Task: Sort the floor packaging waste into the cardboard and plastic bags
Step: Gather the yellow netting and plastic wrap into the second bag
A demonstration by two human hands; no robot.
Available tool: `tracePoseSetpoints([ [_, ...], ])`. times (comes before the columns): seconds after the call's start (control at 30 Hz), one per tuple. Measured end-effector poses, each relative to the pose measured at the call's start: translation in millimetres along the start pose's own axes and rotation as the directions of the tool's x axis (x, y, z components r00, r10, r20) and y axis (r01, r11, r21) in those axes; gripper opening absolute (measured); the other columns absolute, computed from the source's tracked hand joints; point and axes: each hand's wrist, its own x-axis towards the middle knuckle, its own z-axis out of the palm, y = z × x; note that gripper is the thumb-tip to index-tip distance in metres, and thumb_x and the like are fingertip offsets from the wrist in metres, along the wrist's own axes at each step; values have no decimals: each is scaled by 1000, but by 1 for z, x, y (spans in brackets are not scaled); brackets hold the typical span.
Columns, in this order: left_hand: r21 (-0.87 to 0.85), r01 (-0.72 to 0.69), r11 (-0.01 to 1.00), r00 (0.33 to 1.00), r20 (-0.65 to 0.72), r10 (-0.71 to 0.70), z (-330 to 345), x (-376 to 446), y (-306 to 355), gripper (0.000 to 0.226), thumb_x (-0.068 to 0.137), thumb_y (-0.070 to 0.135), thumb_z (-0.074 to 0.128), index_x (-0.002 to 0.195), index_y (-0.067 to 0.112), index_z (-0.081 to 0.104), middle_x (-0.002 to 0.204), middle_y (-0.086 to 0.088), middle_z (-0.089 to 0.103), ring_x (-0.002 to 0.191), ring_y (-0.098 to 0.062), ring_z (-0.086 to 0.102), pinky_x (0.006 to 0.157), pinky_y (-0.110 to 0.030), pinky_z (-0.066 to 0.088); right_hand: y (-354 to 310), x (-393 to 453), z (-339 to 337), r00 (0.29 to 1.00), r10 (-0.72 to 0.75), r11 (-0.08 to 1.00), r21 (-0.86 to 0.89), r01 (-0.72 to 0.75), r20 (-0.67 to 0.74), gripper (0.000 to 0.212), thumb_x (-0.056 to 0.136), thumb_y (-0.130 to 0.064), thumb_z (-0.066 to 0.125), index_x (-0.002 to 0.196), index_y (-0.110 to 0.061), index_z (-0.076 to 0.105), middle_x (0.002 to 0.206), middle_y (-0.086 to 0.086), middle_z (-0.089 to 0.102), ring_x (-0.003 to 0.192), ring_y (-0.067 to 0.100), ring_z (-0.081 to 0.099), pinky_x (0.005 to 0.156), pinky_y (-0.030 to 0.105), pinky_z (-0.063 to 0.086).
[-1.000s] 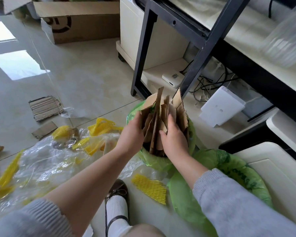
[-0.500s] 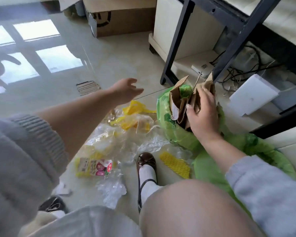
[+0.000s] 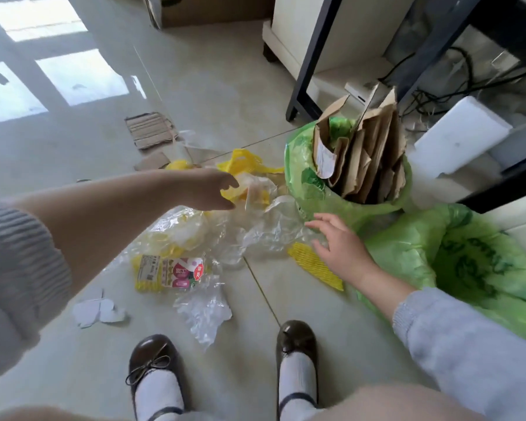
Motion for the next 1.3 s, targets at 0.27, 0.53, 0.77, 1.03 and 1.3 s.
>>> tracePoseSetpoints([
  [0.27,201,-10,979,1000,2,10,64,63,-52,76,84,33,65,147,24,23,153,-11,22,137,-32,31,108,-44,35,67,50,78,886,288,922,-354,-155,363,69,85,-22,61,145,-26,27,157,5,13,141,30,24,111,41,32],
  [0.53,263,-46,964,999,-6,49,88,133,-36,101,80,30,70,149,29,-4,156,-16,-14,145,-36,-7,114,-46,19,91,76,94,876,245,893,-448,-37,417,96,79,-16,69,148,-29,4,154,8,7,141,32,16,107,43,32],
  [0.77,20,115,993,993,-24,-114,101,194,-19,103,73,59,65,146,41,-6,157,-12,2,136,-46,25,99,-53,40,98,66,104,895,187,915,-403,-9,405,67,84,-4,53,143,-22,27,132,9,40,126,32,40,101,43,40],
  [1.03,69,95,993,973,-218,-78,123,187,-28,36,83,29,60,115,18,50,116,-14,45,107,-37,49,74,-42,48,96,50,106,921,184,950,-301,-78,342,23,82,-14,57,104,-19,59,106,5,54,107,26,51,82,32,41],
  [1.3,-131,-53,990,927,-375,0,86,147,-47,31,81,25,66,102,5,57,110,-17,52,98,-33,51,73,-31,37,85,26,96,979,-148,986,-52,157,143,21,63,-16,77,78,-18,64,126,11,50,95,24,58,72,41,55],
])
